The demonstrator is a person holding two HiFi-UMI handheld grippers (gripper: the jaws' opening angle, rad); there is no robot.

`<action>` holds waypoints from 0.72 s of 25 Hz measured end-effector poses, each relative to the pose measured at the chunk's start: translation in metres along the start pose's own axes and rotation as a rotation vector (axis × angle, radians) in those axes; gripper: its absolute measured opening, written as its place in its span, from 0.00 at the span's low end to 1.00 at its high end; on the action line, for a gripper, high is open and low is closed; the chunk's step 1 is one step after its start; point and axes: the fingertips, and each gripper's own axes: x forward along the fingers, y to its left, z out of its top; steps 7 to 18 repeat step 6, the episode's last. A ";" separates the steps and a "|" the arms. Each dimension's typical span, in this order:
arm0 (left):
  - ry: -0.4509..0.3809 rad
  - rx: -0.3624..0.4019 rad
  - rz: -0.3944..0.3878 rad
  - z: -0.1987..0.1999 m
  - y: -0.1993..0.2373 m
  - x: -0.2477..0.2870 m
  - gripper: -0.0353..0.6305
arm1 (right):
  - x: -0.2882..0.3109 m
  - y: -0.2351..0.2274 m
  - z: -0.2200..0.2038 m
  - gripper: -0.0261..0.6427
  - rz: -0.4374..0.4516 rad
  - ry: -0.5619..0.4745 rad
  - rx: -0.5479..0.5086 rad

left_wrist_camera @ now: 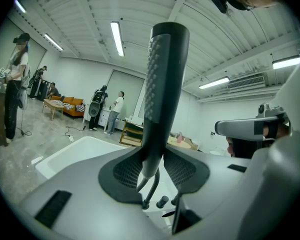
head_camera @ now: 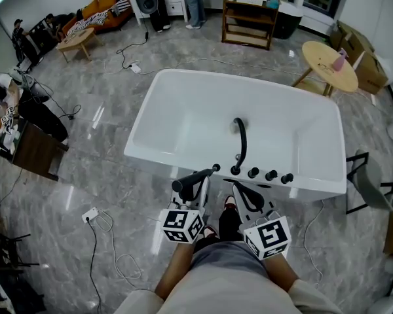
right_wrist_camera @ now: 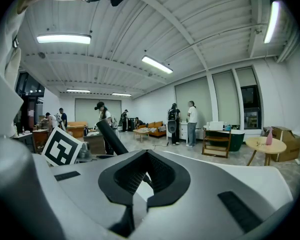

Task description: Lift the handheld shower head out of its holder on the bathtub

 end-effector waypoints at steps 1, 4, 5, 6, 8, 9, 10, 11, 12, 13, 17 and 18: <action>0.001 0.000 -0.001 0.000 -0.001 0.001 0.26 | 0.000 -0.001 0.000 0.07 0.002 -0.001 0.002; 0.004 0.000 -0.011 -0.002 -0.003 0.006 0.26 | 0.001 -0.006 -0.002 0.07 -0.007 0.001 0.014; 0.007 0.001 -0.014 -0.003 -0.003 0.008 0.26 | 0.002 -0.009 -0.002 0.07 -0.010 0.001 0.014; 0.009 0.002 -0.017 -0.004 -0.004 0.010 0.26 | 0.002 -0.011 -0.002 0.07 -0.012 0.001 0.014; 0.009 0.002 -0.017 -0.004 -0.004 0.010 0.26 | 0.002 -0.011 -0.002 0.07 -0.012 0.001 0.014; 0.009 0.002 -0.017 -0.004 -0.004 0.010 0.26 | 0.002 -0.011 -0.002 0.07 -0.012 0.001 0.014; 0.009 0.002 -0.017 -0.004 -0.004 0.010 0.26 | 0.002 -0.011 -0.002 0.07 -0.012 0.001 0.014; 0.009 0.002 -0.017 -0.004 -0.004 0.010 0.26 | 0.002 -0.011 -0.002 0.07 -0.012 0.001 0.014; 0.009 0.002 -0.017 -0.004 -0.004 0.010 0.26 | 0.002 -0.011 -0.002 0.07 -0.012 0.001 0.014; 0.009 0.002 -0.017 -0.004 -0.004 0.010 0.26 | 0.002 -0.011 -0.002 0.07 -0.012 0.001 0.014; 0.009 0.002 -0.017 -0.004 -0.004 0.010 0.26 | 0.002 -0.011 -0.002 0.07 -0.012 0.001 0.014; 0.009 0.002 -0.017 -0.004 -0.004 0.010 0.26 | 0.002 -0.011 -0.002 0.07 -0.012 0.001 0.014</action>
